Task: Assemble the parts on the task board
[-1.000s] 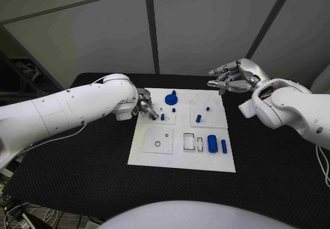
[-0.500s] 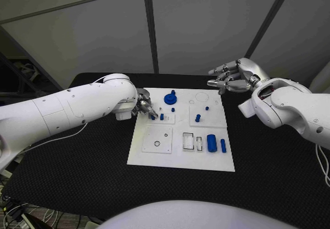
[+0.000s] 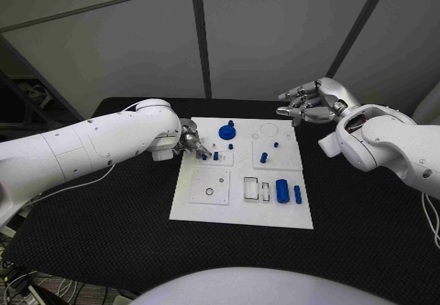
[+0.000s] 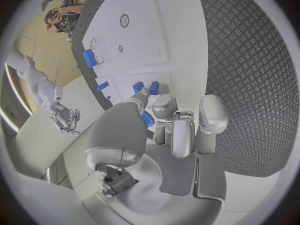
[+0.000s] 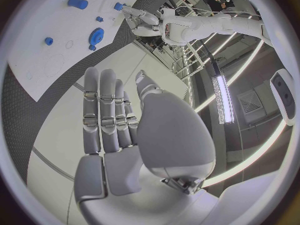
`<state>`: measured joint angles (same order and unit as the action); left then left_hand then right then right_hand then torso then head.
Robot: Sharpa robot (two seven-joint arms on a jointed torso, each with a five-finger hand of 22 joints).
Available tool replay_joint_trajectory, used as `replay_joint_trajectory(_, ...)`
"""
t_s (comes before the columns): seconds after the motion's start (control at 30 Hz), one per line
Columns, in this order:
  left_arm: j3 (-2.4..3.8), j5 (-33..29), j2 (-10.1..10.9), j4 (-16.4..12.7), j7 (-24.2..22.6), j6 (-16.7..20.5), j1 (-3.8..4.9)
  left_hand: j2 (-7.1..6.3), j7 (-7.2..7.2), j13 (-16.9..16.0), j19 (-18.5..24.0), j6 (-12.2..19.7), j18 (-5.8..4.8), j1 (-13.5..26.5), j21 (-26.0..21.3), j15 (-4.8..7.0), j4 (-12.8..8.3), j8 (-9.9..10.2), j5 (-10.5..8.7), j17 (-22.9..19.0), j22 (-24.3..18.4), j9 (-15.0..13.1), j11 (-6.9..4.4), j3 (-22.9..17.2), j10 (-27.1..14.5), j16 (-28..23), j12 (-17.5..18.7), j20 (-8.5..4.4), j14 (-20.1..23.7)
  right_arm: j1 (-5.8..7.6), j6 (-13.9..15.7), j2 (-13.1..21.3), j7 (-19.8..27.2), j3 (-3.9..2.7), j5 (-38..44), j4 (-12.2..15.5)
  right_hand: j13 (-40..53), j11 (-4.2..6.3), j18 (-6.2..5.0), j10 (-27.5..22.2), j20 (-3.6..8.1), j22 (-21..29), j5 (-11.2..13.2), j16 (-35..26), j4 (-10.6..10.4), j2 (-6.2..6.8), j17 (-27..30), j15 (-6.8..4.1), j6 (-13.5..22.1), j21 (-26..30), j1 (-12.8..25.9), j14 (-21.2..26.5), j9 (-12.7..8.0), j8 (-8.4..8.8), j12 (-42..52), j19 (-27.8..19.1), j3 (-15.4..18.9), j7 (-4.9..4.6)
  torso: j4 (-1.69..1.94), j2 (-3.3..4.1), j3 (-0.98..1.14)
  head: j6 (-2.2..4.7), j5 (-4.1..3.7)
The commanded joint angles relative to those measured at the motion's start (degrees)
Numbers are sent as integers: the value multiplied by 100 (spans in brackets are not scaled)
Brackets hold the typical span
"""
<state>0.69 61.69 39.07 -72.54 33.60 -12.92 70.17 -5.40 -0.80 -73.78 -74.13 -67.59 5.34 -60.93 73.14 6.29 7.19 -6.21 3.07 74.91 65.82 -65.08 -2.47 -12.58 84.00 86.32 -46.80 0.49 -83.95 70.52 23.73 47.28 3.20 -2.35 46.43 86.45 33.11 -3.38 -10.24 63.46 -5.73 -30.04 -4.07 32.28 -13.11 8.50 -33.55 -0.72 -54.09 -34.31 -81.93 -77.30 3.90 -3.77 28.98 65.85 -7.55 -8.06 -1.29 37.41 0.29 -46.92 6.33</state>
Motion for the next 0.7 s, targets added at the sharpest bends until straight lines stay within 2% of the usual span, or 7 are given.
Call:
replay_joint_trajectory(0.03,-7,15,15,-23,42,133,-9,-206,-2,-16,-39,-52,40,73,8,20,238,33,-26,978,39,-27,-27,153,329,2,-18,-34,-481,12,6,7,41,-4,9,18,-8,-15,-23,28,10,8,-33,-27,-24,-1,-8,9,-11,35,51,-29,-7,7,22,48,-3,-4,-2,-1,-4,3,4)
replay_joint_trajectory(0.17,-2,15,33,-37,-10,293,-10,-297,19,-44,-62,-78,34,-76,22,33,716,37,-27,995,74,-110,-45,283,338,15,-65,-54,-485,11,9,12,49,-4,9,26,-8,-15,-23,28,10,8,-33,-27,-25,-1,-8,9,-11,35,52,-29,-7,7,22,49,-3,-4,-3,-1,-3,9,7)
replay_joint_trajectory(0.27,4,15,48,-48,-52,381,-10,-327,17,-51,-66,-82,31,-179,21,39,909,44,-28,997,82,-150,-44,327,338,17,-72,-57,-486,11,7,12,48,-4,9,24,-8,-15,-23,28,10,8,-33,-27,-25,-1,-8,9,-11,35,52,-29,-7,7,22,49,-3,-4,-5,1,-2,14,5)
replay_joint_trajectory(0.53,49,-63,65,-113,-193,592,-11,-375,-7,16,-12,-18,50,-216,-42,35,960,88,-28,920,5,-165,-28,384,305,-37,123,-57,-466,11,-6,-2,32,-4,9,-15,-12,-17,-23,26,9,12,-33,-34,-33,-4,-11,10,-10,41,63,-31,-7,7,25,52,-2,-5,0,-1,-5,32,-6)
replay_joint_trajectory(0.7,138,-183,161,-179,-297,784,-12,-374,-30,100,60,57,72,-227,-129,15,961,158,-28,836,-100,-139,-15,415,252,-99,358,-45,-443,11,-7,2,26,-4,9,-23,-12,-17,-23,26,9,12,-33,-34,-34,-4,-11,10,-10,42,63,-31,-7,8,25,52,-2,-5,-5,-3,0,32,-10)
